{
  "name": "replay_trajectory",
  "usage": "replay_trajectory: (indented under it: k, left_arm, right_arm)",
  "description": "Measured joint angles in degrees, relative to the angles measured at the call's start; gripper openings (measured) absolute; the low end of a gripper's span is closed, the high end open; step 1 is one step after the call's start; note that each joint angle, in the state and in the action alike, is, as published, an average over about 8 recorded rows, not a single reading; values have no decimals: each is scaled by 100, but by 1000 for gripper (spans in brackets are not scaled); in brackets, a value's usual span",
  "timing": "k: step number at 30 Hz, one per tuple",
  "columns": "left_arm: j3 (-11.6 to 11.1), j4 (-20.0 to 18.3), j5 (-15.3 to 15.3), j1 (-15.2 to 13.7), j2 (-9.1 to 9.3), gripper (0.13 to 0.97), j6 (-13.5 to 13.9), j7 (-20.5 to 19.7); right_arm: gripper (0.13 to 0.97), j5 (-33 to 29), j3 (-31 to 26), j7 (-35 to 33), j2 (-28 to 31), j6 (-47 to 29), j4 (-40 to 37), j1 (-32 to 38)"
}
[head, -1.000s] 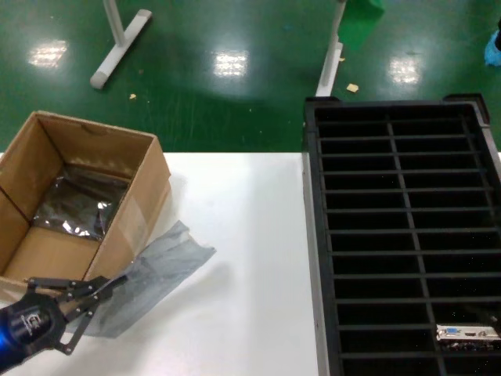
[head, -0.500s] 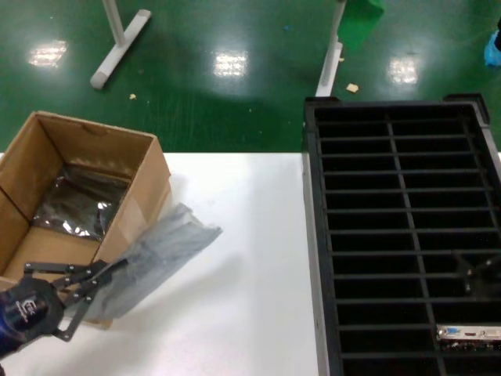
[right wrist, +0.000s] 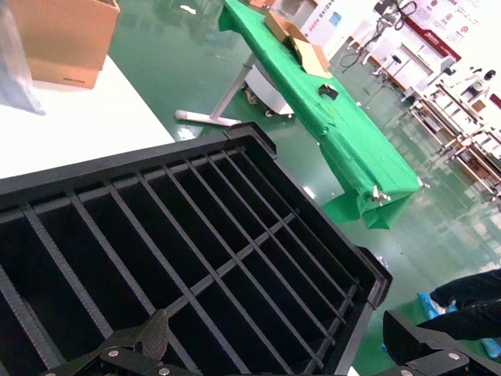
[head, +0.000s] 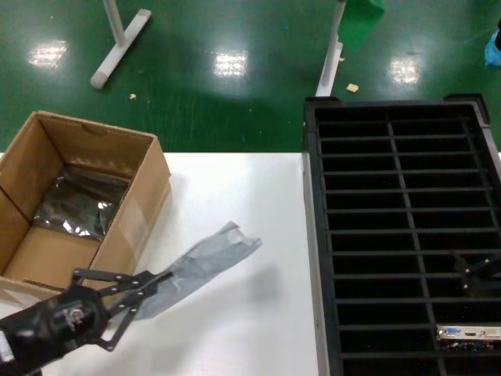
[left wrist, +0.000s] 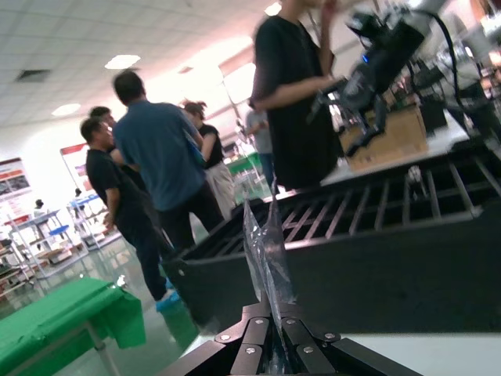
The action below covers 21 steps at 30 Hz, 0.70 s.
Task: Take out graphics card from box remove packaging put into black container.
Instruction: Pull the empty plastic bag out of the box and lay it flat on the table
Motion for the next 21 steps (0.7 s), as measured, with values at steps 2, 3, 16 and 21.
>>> replay_trajectory:
  k: [2, 3, 16, 21]
  left_arm:
    - [-150, -199, 229, 89, 72, 142, -183, 50]
    - [-220, -303, 339, 134, 106, 144, -275, 70]
    - [-933, -1530, 1434, 586, 459, 201, -1275, 179]
    - [-1164, -1935, 1700, 805, 566, 230, -1547, 205]
  right_arm:
    - [966, 21, 17, -45, -15, -25, -1, 6]
    - [966, 29, 25, -64, -25, -37, -1, 9]
    - [966, 75, 111, -225, -142, -143, 0, 38]
    - [966, 83, 134, -264, -176, -171, 0, 46]
